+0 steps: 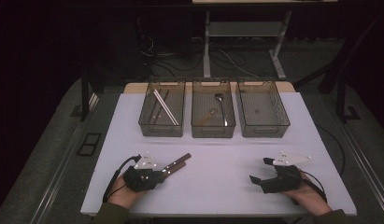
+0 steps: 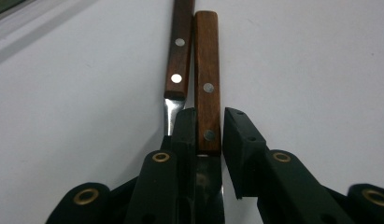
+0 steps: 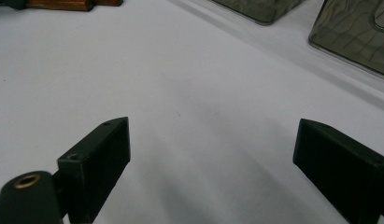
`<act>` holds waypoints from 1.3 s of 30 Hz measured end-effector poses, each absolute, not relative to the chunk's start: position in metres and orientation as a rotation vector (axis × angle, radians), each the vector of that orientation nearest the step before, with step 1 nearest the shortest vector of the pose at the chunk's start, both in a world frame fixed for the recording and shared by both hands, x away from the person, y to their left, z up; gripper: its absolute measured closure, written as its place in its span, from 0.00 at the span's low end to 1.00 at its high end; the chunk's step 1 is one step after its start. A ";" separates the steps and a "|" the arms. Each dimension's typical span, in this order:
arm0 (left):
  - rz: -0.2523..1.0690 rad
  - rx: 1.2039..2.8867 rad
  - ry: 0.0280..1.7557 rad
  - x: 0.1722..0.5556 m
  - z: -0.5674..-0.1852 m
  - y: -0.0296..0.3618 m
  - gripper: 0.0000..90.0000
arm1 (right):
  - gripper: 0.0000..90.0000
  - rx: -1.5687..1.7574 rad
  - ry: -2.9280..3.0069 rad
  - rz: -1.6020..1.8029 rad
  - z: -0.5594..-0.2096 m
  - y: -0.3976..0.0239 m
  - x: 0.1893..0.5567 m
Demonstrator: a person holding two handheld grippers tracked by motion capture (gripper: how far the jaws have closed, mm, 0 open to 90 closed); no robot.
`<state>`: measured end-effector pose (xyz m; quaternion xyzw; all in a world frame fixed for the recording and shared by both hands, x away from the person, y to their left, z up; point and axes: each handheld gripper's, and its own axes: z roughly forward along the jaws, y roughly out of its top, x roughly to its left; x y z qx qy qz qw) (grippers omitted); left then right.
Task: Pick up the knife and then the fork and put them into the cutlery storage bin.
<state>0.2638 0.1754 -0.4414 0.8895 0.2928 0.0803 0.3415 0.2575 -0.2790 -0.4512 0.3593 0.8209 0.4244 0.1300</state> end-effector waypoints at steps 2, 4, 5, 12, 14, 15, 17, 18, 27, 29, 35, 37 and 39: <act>0.216 2.316 0.757 0.263 -0.442 0.175 0.80 | 0.12 1.042 2.386 1.233 -0.451 -0.279 0.258; 0.221 2.319 0.751 0.263 -0.442 0.175 0.81 | 0.12 1.040 2.387 1.232 -0.452 -0.279 0.258; 0.220 2.317 0.751 0.263 -0.442 0.175 0.81 | 0.12 1.040 2.388 1.233 -0.452 -0.279 0.258; 0.216 2.320 0.744 0.264 -0.442 0.175 0.85 | 0.12 1.034 2.391 1.236 -0.452 -0.278 0.258; 0.219 2.329 0.738 0.264 -0.442 0.174 0.85 | 0.12 1.042 2.392 1.235 -0.452 -0.278 0.258; 0.212 2.325 0.744 0.264 -0.442 0.174 0.85 | 0.12 1.045 2.393 1.241 -0.453 -0.278 0.258; 0.188 2.306 0.762 0.266 -0.442 0.176 0.85 | 0.12 1.056 2.387 1.257 -0.452 -0.278 0.258; 0.181 2.300 0.766 0.266 -0.442 0.176 0.85 | 0.12 1.059 2.385 1.261 -0.452 -0.278 0.258; 0.118 2.249 0.735 0.269 -0.433 0.172 0.85 | 0.12 1.055 2.418 1.234 -0.450 -0.278 0.259; 0.101 2.253 0.735 0.271 -0.431 0.170 0.85 | 0.12 1.054 2.433 1.234 -0.448 -0.279 0.261; 0.076 2.267 0.703 0.278 -0.420 0.154 0.85 | 0.12 0.958 2.481 1.243 -0.435 -0.282 0.264; 0.064 2.267 0.681 0.281 -0.416 0.147 0.85 | 0.12 0.892 2.553 1.274 -0.430 -0.282 0.265; 0.057 2.271 0.649 0.284 -0.414 0.138 0.85 | 0.16 0.853 2.621 1.274 -0.425 -0.281 0.269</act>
